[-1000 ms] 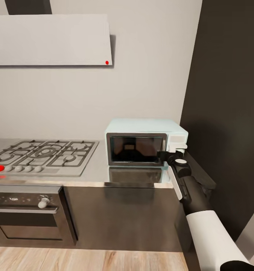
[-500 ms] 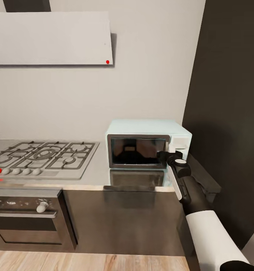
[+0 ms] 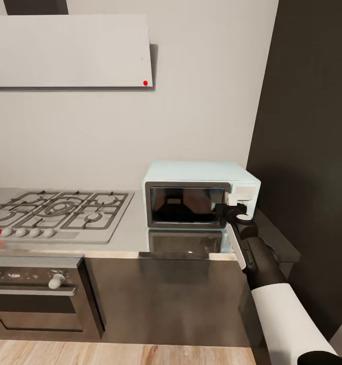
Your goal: In the kitchen, take the popcorn bag from the countertop, put it into the microwave, and heat it until the popcorn is cooked so the cooked popcorn ends up inside the bag.
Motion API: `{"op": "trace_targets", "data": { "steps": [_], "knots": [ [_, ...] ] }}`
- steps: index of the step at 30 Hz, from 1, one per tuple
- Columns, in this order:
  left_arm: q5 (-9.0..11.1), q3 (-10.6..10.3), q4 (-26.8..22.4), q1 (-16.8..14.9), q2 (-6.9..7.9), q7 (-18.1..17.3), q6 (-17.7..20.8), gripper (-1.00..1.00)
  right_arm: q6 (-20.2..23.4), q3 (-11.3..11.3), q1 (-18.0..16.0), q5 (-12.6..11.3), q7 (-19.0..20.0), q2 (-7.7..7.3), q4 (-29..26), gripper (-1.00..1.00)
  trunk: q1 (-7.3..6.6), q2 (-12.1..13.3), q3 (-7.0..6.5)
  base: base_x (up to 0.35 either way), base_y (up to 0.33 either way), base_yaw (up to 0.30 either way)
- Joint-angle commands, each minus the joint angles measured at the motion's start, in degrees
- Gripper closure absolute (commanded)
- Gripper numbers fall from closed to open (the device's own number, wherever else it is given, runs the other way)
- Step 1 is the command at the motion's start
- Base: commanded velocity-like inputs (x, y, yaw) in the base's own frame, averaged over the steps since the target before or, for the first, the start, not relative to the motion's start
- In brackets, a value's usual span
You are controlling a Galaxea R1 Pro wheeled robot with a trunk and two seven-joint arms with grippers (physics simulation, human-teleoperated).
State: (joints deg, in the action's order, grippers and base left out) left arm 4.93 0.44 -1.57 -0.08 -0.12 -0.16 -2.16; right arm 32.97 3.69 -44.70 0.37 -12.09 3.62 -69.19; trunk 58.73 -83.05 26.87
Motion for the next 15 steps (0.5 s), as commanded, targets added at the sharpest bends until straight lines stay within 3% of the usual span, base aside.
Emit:
{"op": "trace_targets", "data": {
  "steps": [1,7,8,15],
  "knots": [
    [0.5,0.0,0.0,0.0,-0.01,0.0,-0.1,-1.0,0.1,0.1,0.0,0.0,-0.3,-0.03,0.1,-1.0,0.0,0.0,0.06,0.0,0.0,0.0],
    [0.5,0.0,0.0,0.0,0.02,0.0,-0.1,-1.0,-3.8,0.2,0.0,0.1,-0.2,0.21,4.1,-1.0,0.0,0.0,0.06,0.0,0.0,0.0],
    [0.5,0.0,0.0,0.0,0.03,0.0,-0.1,-1.0,-4.0,0.2,0.0,0.1,-0.2,0.21,4.4,1.0,0.0,0.0,0.06,0.0,0.0,0.0],
    [0.5,0.0,0.0,0.0,0.01,0.0,-0.1,-1.0,-4.4,0.1,0.0,0.5,-0.1,-0.3,4.8,1.0,0.0,0.0,0.06,0.0,0.0,0.0]
  ]
}}
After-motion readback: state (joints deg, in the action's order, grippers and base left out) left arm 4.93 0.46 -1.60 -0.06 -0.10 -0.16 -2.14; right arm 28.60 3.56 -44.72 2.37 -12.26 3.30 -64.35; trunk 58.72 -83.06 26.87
